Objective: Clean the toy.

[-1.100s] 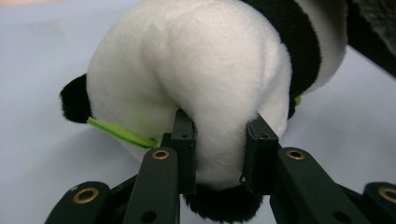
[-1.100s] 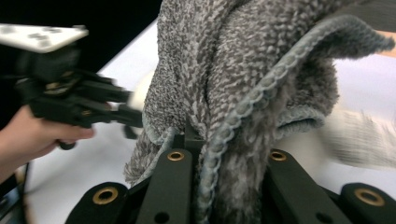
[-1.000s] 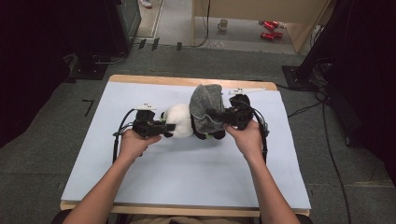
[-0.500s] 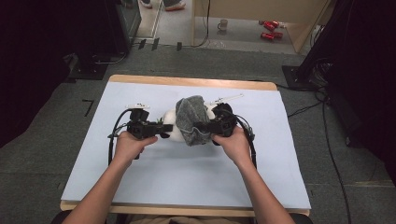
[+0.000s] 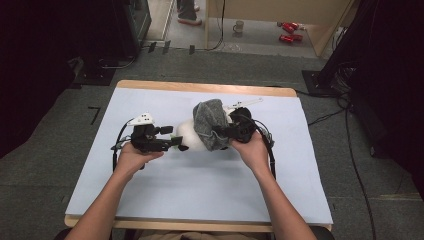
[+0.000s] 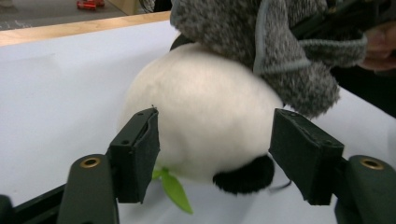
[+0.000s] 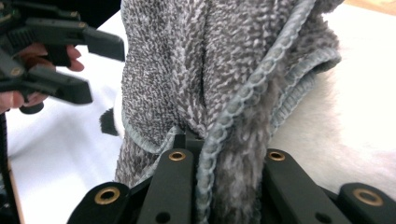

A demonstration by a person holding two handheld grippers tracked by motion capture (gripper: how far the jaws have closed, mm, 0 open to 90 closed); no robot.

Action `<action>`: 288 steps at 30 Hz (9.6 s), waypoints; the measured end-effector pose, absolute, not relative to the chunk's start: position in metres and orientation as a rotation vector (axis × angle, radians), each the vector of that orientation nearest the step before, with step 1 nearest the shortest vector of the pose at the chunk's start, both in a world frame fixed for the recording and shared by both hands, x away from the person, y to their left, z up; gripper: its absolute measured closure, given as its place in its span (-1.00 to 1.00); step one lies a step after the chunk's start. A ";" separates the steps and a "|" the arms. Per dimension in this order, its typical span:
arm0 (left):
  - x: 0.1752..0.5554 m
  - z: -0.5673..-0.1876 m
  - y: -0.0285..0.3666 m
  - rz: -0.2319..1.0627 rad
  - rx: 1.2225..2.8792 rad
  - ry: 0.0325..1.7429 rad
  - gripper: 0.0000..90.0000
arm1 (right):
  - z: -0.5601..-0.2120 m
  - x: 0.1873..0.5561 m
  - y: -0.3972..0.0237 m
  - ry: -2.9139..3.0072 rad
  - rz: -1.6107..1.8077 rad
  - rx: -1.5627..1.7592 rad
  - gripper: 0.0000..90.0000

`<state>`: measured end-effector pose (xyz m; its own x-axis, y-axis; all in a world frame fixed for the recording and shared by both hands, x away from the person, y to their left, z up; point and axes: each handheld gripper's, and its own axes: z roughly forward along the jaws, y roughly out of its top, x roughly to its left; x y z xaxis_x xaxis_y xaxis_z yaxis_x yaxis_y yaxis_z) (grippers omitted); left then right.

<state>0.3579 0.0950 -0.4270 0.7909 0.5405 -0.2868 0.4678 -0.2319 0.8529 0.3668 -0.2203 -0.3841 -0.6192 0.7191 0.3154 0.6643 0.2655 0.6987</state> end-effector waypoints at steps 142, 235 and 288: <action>0.367 -0.446 0.091 0.097 1.962 0.902 0.55 | -0.388 0.386 -0.274 2.353 1.376 1.516 0.81; 0.373 -0.449 0.115 0.029 1.979 0.898 0.55 | -0.378 0.414 -0.314 2.156 1.468 1.583 0.80; 0.378 -0.445 0.114 0.022 1.952 0.934 0.51 | -0.347 0.383 -0.273 2.260 1.487 1.407 0.80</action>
<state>0.3777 0.1137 -0.4452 0.7092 0.6155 -0.3437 0.5988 -0.2687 0.7544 0.3826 -0.2727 -0.3470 -0.5707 0.7276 0.3806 0.6376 0.1006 0.7638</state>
